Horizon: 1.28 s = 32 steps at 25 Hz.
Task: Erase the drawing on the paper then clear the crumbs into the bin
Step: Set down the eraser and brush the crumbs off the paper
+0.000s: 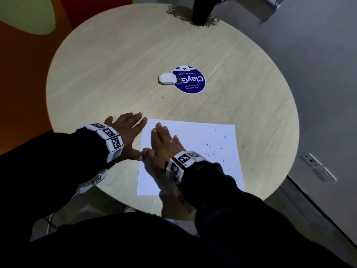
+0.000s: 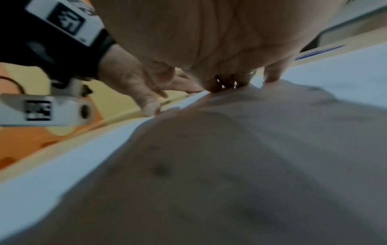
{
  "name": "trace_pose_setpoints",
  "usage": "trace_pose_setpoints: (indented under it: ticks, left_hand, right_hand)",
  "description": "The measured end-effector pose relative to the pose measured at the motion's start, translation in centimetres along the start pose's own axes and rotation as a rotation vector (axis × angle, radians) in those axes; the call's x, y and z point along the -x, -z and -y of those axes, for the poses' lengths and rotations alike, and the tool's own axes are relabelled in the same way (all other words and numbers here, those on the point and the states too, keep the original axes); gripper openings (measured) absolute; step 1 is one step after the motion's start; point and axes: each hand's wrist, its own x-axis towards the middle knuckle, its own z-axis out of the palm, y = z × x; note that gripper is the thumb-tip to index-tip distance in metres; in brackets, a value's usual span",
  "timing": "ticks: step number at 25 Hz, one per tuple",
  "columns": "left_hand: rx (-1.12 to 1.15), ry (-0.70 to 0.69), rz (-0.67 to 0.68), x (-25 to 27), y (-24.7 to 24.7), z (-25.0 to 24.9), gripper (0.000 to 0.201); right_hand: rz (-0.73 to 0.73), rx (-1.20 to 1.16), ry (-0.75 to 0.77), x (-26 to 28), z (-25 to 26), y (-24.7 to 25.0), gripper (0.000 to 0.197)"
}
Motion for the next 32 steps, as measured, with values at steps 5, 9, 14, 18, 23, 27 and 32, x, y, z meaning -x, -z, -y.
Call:
trace_pose_setpoints:
  ticks: [5, 9, 14, 18, 23, 27, 32]
  left_hand:
    - [0.029, 0.007, 0.045, -0.2, 0.2, 0.1, 0.121]
    - [0.015, 0.008, 0.049, -0.1, 0.3, 0.0, 0.121]
    - [-0.002, 0.013, 0.025, -0.1, 0.3, -0.1, 0.122]
    - [0.028, 0.0, 0.022, -0.1, 0.1, 0.1, 0.125]
    - [0.046, 0.0, 0.006, 0.1, -0.1, 0.1, 0.131]
    - [0.012, -0.019, -0.065, 0.0, -0.5, 0.2, 0.129]
    - [0.022, -0.008, 0.007, -0.2, -0.1, 0.4, 0.133]
  right_hand:
    - [-0.026, 0.008, -0.414, 3.6, -11.5, 2.7, 0.067]
    - [0.013, 0.21, -0.351, 1.8, -12.8, 2.6, 0.06]
    - [-0.029, 0.078, 0.008, -0.7, -2.0, -0.3, 0.063]
    - [-0.145, 0.046, -0.351, 1.1, -9.6, 0.0, 0.072]
    - [0.024, 0.048, -0.416, 3.5, -11.7, 4.6, 0.061]
    - [0.094, 0.061, 0.059, 0.9, -0.5, 1.0, 0.066]
    - [0.015, -0.011, -0.091, 3.4, -4.9, 0.3, 0.072]
